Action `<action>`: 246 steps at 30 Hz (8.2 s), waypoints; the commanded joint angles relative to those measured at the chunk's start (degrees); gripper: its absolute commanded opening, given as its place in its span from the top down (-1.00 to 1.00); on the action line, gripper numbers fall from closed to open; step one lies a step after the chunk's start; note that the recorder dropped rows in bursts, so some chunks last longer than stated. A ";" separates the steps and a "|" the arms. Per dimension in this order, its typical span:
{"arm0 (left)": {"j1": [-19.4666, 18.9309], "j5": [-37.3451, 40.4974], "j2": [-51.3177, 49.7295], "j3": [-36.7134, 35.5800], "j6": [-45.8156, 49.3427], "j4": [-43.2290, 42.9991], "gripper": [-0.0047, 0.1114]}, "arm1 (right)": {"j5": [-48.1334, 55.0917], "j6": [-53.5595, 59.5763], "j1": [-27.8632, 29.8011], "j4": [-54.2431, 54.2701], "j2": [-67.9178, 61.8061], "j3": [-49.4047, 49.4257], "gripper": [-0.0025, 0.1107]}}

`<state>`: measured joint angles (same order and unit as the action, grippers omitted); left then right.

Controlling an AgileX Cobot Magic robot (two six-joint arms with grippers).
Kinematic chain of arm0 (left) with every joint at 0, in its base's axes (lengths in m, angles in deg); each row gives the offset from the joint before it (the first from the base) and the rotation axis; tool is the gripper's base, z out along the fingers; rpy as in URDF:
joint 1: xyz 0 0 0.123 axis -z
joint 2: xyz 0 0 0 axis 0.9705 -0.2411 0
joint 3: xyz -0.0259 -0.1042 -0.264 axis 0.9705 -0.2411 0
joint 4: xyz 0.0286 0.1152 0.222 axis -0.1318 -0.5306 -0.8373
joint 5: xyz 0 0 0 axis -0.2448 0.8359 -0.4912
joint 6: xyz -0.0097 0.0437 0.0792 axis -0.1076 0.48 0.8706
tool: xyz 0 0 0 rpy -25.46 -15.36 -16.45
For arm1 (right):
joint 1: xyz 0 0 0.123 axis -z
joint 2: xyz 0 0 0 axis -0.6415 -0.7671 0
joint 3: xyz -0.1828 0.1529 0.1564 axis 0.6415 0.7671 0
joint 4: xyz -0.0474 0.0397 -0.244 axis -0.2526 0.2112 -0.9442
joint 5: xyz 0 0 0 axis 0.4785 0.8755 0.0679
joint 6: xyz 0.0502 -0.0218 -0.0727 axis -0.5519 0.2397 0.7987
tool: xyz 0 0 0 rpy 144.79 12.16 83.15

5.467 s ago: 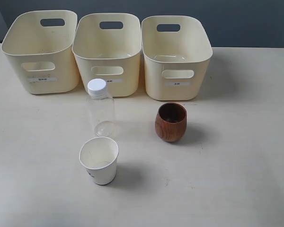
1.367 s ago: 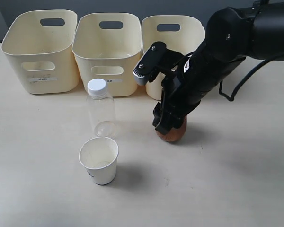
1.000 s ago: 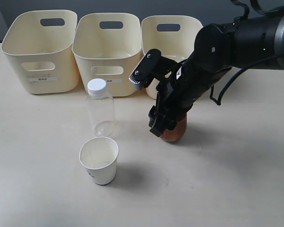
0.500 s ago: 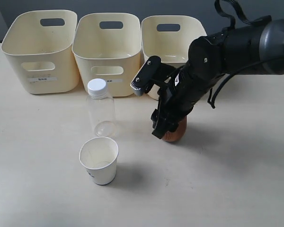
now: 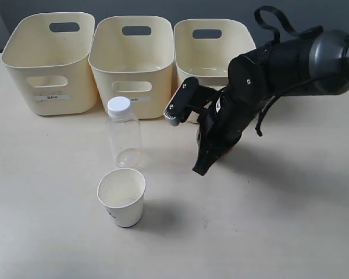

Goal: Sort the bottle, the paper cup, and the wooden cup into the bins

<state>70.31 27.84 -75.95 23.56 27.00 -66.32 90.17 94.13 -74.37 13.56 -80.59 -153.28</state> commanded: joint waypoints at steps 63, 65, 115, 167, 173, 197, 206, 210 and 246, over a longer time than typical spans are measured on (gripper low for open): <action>0.20 -0.42 0.29 0.23 -0.08 -0.07 0.92 | 2.81 -13.12 10.45 -0.93 -17.47 -34.61 0.97; 0.20 -0.42 0.29 0.23 -0.08 -0.07 0.92 | 2.41 -13.12 10.45 -0.93 -17.51 -34.61 0.97; 0.20 -0.42 0.29 0.23 -0.08 -0.07 0.92 | 1.00 -13.12 10.45 -1.27 -16.76 -34.61 0.31; 0.20 -0.42 0.29 0.23 -0.08 -0.07 0.92 | 35.45 -1.35 -22.30 9.07 -15.46 -34.61 0.00; 0.20 -0.42 0.29 0.23 -0.08 -0.07 0.92 | 35.45 -1.07 -22.30 8.91 -16.67 -34.61 0.55; 0.20 -0.42 0.29 0.23 -0.08 -0.07 0.92 | 29.16 1.55 -22.16 2.20 1.19 -34.61 0.93; 0.20 -0.42 0.29 0.23 -0.08 -0.07 0.92 | 11.55 -15.35 -18.62 -18.77 5.19 -34.61 0.93; 0.20 -0.42 0.29 0.23 -0.08 -0.07 0.92 | 5.49 -16.26 -13.75 -16.78 3.46 -34.61 0.93; 0.20 -0.42 0.29 0.23 -0.08 -0.07 0.92 | 0.91 -18.62 -2.99 -13.16 -20.45 -45.61 0.93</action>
<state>70.31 27.84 -75.95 23.56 27.00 -66.32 89.94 75.21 -78.08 0.68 -101.13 -198.46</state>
